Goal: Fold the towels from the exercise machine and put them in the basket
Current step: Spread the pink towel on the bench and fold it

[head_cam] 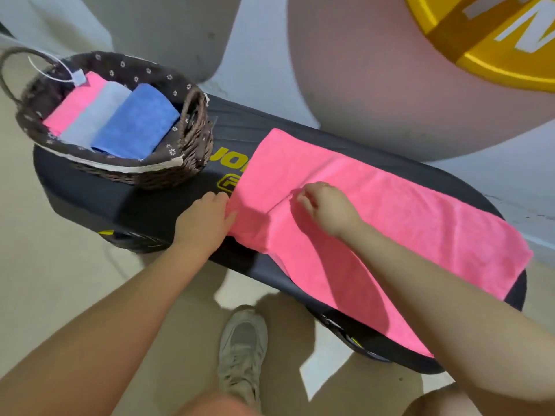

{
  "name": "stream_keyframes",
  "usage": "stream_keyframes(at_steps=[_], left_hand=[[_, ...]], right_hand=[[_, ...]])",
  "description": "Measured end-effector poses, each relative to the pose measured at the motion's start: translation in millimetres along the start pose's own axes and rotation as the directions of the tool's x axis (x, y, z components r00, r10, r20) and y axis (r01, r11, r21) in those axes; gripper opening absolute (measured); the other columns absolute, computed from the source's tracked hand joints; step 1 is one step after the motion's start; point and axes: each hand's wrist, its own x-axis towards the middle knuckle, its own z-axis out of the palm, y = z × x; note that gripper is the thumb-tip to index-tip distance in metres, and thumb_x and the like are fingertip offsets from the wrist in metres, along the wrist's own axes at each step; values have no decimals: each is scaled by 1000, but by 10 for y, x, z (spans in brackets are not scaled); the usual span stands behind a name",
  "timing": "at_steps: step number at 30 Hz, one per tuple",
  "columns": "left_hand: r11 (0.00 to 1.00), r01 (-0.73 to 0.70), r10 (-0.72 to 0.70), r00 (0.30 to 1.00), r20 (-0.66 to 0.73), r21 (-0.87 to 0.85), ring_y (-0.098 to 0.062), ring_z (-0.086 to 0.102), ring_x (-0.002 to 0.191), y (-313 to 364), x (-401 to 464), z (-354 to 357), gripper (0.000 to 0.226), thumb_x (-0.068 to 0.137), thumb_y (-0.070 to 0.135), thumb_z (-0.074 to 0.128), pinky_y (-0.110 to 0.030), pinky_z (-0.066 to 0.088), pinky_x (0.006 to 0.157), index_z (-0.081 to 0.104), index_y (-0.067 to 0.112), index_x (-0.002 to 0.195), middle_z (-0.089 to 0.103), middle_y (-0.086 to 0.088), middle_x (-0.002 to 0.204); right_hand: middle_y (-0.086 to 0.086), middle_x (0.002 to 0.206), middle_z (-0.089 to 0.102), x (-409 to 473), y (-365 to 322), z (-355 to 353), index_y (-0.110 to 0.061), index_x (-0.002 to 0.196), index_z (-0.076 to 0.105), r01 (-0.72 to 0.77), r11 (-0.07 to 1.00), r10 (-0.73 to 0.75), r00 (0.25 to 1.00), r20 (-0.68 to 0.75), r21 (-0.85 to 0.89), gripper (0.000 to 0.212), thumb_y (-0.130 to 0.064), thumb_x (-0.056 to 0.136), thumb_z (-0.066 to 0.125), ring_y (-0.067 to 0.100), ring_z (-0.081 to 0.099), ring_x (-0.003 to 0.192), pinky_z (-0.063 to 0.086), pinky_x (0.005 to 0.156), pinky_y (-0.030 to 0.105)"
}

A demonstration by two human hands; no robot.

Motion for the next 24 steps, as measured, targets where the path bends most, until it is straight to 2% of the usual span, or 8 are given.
stream_keyframes(at_steps=[4,8,10,12,15,18,21,24], left_hand=[[985,130,-136,990,45,114,-33,52,104,-148,8,156,44,90,44,50,-41,43,74,46,5,110,49,-14,113],[984,91,-86,996,-38,151,-34,60,73,-175,8,221,42,69,37,76,-35,47,55,56,1,79,57,-17,82],[989,104,-105,994,3,107,-34,59,79,-171,30,251,34,76,33,71,-37,46,61,58,1,80,57,-16,85],[989,72,-67,997,-42,128,-33,59,79,-155,33,248,28,79,31,68,-37,46,63,60,3,79,57,-13,84],[993,10,-8,1000,-14,121,-32,56,89,-185,85,251,29,86,33,59,-36,44,70,59,4,87,55,-13,94],[992,-12,18,999,-49,128,-29,59,58,-294,145,162,30,72,27,77,-31,42,47,55,7,68,57,-10,65],[995,85,-87,995,-43,-43,-36,64,81,-471,206,105,27,95,33,46,-36,36,58,49,7,95,65,-16,86],[995,66,-72,993,-95,-69,-39,62,88,-604,220,40,31,95,39,42,-37,33,62,45,8,100,66,-16,92]], right_hand=[[20,109,54,519,-335,133,-5,105,57,19,998,-23,997,-76,-58,29,-24,98,36,35,54,103,43,79,40],[15,118,49,963,-487,155,-14,114,58,67,976,-70,998,-7,-208,27,-21,95,39,33,53,107,34,72,32],[12,129,42,1126,-507,161,-20,127,52,113,956,-95,993,76,-271,34,-18,95,41,33,51,113,40,81,34],[11,140,32,1242,-512,179,-23,133,45,157,912,-112,984,138,-379,40,-13,95,38,34,50,115,43,84,37],[15,137,33,1343,-523,190,-15,125,47,195,843,-151,980,127,-502,30,-15,97,37,35,53,109,38,70,36],[15,125,43,1424,-501,175,-10,118,50,249,776,-200,969,147,-579,27,-23,97,38,35,52,107,36,65,36],[13,119,52,1490,-501,150,-9,116,45,212,797,-214,975,64,-566,25,-22,96,37,35,52,106,34,65,37],[14,117,55,1544,-567,136,-7,114,42,196,842,-224,975,4,-503,23,-18,95,36,38,56,99,33,65,37]])
